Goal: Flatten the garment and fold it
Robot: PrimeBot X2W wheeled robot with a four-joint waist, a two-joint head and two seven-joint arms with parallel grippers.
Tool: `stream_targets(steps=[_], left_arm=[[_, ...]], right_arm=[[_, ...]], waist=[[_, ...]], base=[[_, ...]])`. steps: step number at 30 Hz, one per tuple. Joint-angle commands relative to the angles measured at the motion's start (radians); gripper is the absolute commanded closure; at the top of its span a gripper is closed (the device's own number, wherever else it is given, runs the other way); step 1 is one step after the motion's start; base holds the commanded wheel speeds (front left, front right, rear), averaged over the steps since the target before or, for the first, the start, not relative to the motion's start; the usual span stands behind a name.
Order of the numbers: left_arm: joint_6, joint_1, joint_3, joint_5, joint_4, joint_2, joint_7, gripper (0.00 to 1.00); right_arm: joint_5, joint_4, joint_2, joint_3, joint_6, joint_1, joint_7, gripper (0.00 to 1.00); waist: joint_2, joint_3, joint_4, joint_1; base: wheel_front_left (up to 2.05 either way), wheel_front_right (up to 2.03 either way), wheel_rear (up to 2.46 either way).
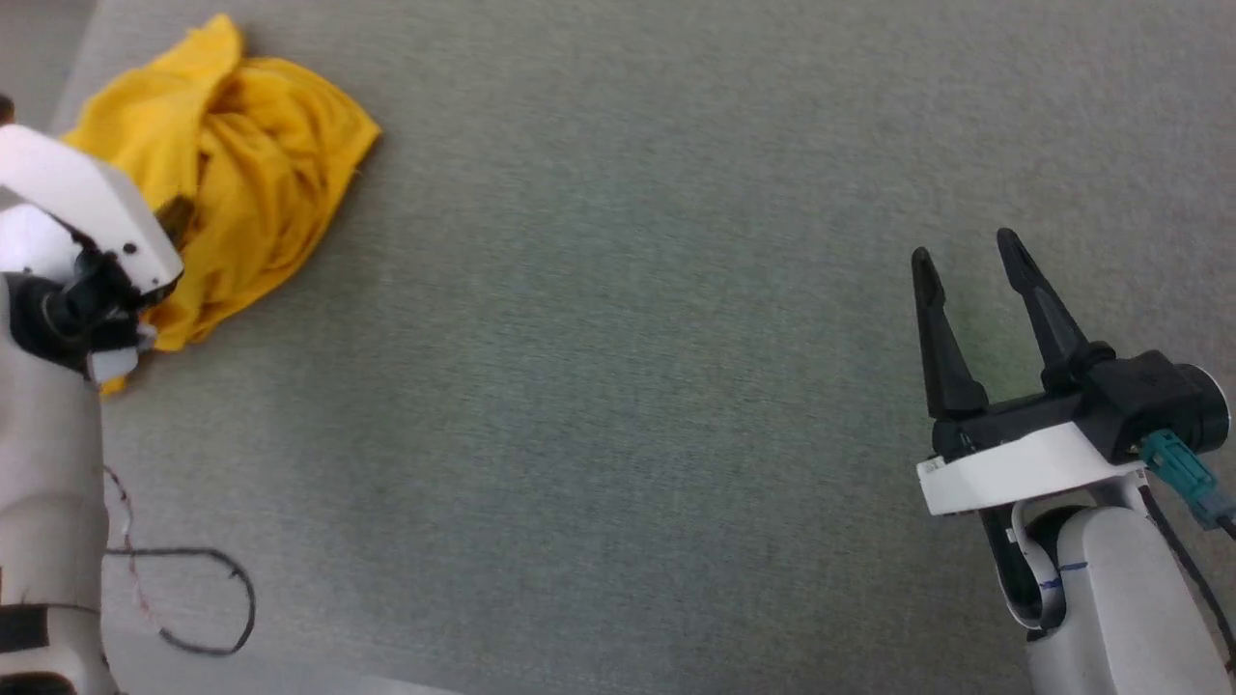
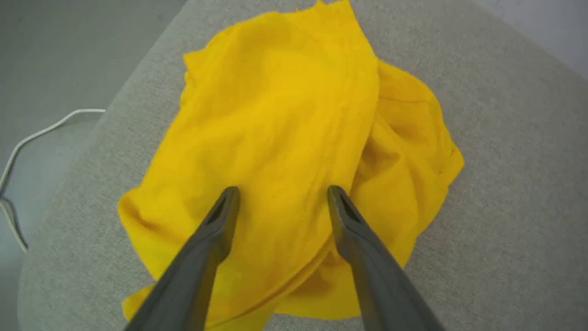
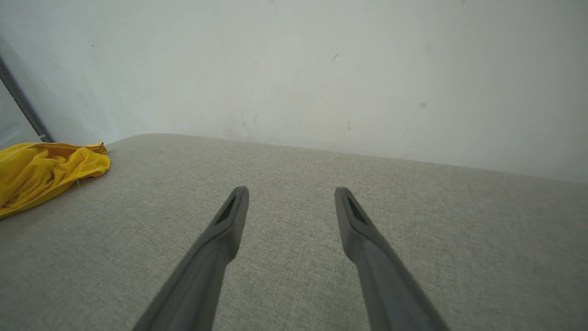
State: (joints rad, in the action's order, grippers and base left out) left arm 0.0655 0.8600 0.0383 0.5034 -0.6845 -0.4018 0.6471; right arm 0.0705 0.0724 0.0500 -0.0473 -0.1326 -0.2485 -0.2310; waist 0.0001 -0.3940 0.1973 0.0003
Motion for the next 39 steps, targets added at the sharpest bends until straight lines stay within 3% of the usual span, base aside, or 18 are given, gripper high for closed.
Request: stream_targets(steps=[1, 8, 10, 12, 18, 25, 35, 39], left_arm=[[0.021, -0.032, 0.008, 0.008, -0.002, -0.014, 0.038, 0.0], [0.085, -0.154, 0.032, 0.039, 0.057, -0.021, 0.161, 0.0], [0.092, -0.183, 0.029, 0.03, 0.098, -0.028, 0.155, 1.0], [0.094, -0.203, 0.026, 0.002, 0.147, -0.05, 0.099, 1.0], [0.13, -0.212, 0.037, -0.128, 0.262, -0.118, -0.25, 1.0], [0.078, -0.132, -0.02, -0.209, 0.315, -0.137, -0.53, 1.0], [0.0, 0.04, -0.136, -0.222, 0.356, -0.036, -0.682, 1.0], [-0.04, 0.103, -0.215, -0.207, 0.35, 0.065, -0.71, 1.0]], right_arm=[[0.006, 0.003, 0.0, -0.005, 0.002, -0.021, -0.007, 0.0], [0.01, 0.027, 0.0, -0.004, 0.002, -0.021, -0.016, 0.0], [0.01, 0.033, 0.0, -0.002, 0.002, -0.017, -0.018, 0.0], [0.013, 0.041, 0.0, -0.002, 0.002, -0.012, -0.02, 0.0], [0.038, 0.064, 0.0, 0.008, 0.002, 0.017, -0.025, 0.0], [0.068, 0.087, 0.0, 0.049, 0.002, 0.089, -0.028, 0.0], [0.089, 0.086, 0.0, 0.087, 0.002, 0.16, -0.03, 0.0], [0.097, 0.083, 0.0, 0.079, 0.002, 0.176, -0.03, 0.0]], waist=[[-0.0001, -0.111, -0.111, -0.0003], [-0.0001, -0.082, -0.109, -0.0003], [-0.0001, -0.057, -0.101, -0.0003], [-0.0001, -0.026, -0.093, -0.0003], [-0.0001, 0.096, -0.077, -0.0003], [-0.0001, 0.234, -0.077, -0.0003], [-0.0001, 0.339, -0.139, -0.0003], [-0.0001, 0.363, -0.203, -0.0003]], base=[[0.0, 0.0, 0.0], [0.0, 0.0, 0.0], [0.0, 0.0, 0.0], [0.0, 0.0, 0.0], [0.0, 0.0, 0.0], [0.0, 0.0, 0.0], [0.0, 0.0, 0.0], [0.0, 0.0, 0.0]])
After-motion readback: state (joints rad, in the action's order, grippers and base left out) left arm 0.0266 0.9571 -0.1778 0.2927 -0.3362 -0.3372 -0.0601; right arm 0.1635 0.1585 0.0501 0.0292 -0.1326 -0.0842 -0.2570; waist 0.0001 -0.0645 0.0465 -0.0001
